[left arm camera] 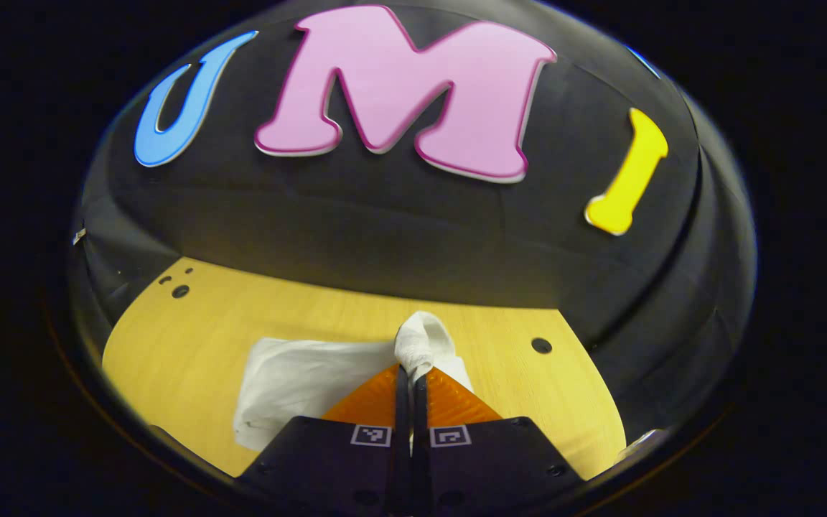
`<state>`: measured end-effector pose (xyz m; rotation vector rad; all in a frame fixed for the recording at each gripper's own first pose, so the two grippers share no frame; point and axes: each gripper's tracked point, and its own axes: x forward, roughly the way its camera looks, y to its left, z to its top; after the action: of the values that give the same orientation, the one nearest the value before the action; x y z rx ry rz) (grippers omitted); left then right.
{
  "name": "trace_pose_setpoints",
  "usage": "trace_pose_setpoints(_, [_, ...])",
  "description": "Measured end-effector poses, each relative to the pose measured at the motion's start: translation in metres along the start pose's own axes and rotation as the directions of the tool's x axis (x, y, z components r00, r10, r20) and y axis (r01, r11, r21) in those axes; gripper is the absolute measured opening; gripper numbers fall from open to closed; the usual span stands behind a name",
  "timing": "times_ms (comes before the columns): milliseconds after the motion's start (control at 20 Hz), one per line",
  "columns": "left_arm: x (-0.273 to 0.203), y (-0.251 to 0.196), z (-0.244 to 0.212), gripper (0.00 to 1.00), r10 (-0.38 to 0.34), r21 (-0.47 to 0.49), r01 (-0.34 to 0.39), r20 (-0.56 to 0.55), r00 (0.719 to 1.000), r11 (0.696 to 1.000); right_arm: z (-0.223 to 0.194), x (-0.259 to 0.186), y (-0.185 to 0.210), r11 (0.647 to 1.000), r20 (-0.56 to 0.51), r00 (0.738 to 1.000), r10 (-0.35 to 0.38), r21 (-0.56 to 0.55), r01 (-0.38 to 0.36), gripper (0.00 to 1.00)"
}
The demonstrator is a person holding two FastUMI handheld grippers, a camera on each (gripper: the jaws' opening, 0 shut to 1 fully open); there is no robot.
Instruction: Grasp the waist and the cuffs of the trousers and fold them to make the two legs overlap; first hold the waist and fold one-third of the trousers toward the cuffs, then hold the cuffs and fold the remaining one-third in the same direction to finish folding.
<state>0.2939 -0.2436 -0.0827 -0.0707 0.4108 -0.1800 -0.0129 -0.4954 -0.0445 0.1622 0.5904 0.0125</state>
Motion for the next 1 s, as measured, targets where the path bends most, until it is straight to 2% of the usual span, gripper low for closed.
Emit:
trace_pose_setpoints(250, [0.01,-0.023,-0.061,0.07,-0.014,0.073,0.023,-0.122,0.992,0.997,-0.006,0.003,-0.008,1.0,-0.019,1.0,-0.005,0.021,0.005,0.99])
trace_pose_setpoints(450, [0.013,-0.027,-0.096,0.17,-0.046,0.1,0.064,-0.176,0.983,0.993,-0.013,0.0,-0.006,1.0,-0.03,0.999,-0.018,0.021,0.018,0.99])
trace_pose_setpoints(550, [0.006,-0.028,-0.102,0.29,-0.088,0.061,0.101,-0.183,0.979,0.993,-0.016,-0.002,-0.002,0.999,-0.03,0.999,-0.025,0.022,0.026,0.99])
trace_pose_setpoints(600, [0.0,-0.029,-0.102,0.39,-0.109,0.042,0.119,-0.182,0.977,0.992,-0.018,-0.004,0.002,0.999,-0.031,0.999,-0.029,0.024,0.029,0.99])
trace_pose_setpoints(650, [-0.009,-0.026,-0.101,0.39,-0.125,0.031,0.132,-0.175,0.977,0.991,-0.02,-0.005,0.007,0.999,-0.031,0.999,-0.031,0.024,0.032,0.99])
trace_pose_setpoints(700, [-0.018,-0.02,-0.099,0.51,-0.132,0.029,0.139,-0.162,0.978,0.99,-0.02,-0.004,0.014,0.999,-0.033,0.999,-0.032,0.022,0.032,0.99])
trace_pose_setpoints(750, [-0.027,-0.013,-0.095,0.7,-0.136,0.033,0.143,-0.144,0.98,0.989,-0.02,-0.002,0.021,0.999,-0.036,0.999,-0.037,0.017,0.038,0.99])
trace_pose_setpoints(900, [-0.063,0.019,-0.083,0.89,-0.133,0.05,0.138,-0.099,0.986,0.989,-0.007,-0.005,0.046,0.998,-0.017,0.999,-0.046,0.035,0.047,0.99])
trace_pose_setpoints(1000, [-0.088,0.045,-0.073,0.95,-0.106,0.069,0.11,-0.06,0.993,0.992,0.003,-0.006,0.067,0.998,0.002,0.999,-0.046,0.044,0.046,0.99])
